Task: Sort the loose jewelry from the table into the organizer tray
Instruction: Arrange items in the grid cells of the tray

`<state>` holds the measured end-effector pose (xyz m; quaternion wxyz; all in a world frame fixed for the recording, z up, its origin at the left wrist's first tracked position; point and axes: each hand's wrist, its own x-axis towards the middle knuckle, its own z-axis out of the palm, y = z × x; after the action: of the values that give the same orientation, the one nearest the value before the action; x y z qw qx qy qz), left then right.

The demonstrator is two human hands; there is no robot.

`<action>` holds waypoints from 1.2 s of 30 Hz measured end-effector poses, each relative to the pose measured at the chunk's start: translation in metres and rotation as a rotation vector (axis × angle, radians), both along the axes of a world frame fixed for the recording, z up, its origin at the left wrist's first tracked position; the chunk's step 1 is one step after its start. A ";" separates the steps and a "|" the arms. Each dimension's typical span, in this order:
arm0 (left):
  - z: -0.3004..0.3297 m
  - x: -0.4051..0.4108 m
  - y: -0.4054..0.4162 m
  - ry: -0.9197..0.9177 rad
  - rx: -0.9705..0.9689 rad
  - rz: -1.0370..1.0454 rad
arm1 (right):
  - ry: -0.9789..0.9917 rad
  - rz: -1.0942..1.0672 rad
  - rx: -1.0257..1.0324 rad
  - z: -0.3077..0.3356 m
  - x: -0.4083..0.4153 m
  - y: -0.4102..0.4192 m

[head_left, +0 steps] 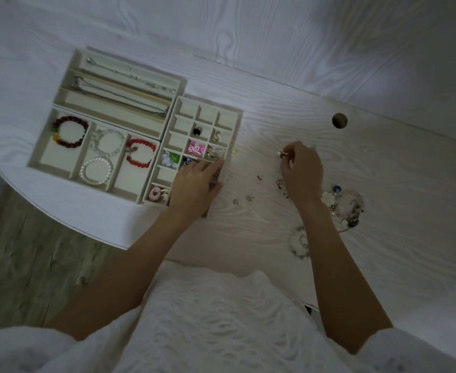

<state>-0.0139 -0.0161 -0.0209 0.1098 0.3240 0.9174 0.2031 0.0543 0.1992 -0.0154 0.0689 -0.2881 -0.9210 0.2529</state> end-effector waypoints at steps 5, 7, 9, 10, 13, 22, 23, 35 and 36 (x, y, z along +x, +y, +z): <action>0.000 -0.002 -0.001 -0.011 -0.008 -0.001 | 0.147 0.108 -0.191 0.023 -0.037 -0.032; -0.001 -0.003 -0.001 -0.022 0.003 -0.002 | 0.125 0.190 -0.204 0.026 -0.061 -0.045; -0.001 -0.003 -0.002 -0.008 0.030 0.003 | 0.083 0.253 -0.192 0.025 -0.078 -0.054; -0.001 -0.004 -0.003 0.009 0.049 0.009 | 0.077 0.277 -0.182 0.024 -0.084 -0.057; 0.001 -0.010 -0.011 0.072 0.113 0.056 | 0.081 0.279 -0.150 0.021 -0.093 -0.061; 0.003 -0.043 -0.037 0.102 0.082 0.189 | -0.021 0.230 0.080 0.002 -0.124 -0.051; 0.003 -0.045 -0.036 0.104 0.093 0.192 | -0.047 0.238 0.082 0.001 -0.126 -0.052; -0.005 -0.050 -0.023 0.110 0.105 0.161 | -0.075 0.289 0.149 0.001 -0.129 -0.052; -0.005 -0.050 -0.023 0.108 0.104 0.162 | -0.076 0.286 0.153 0.000 -0.130 -0.053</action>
<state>-0.0638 -0.0388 -0.0255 0.0263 0.2648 0.9334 0.2409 -0.0755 0.1461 -0.0158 0.0189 -0.1576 -0.9711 0.1782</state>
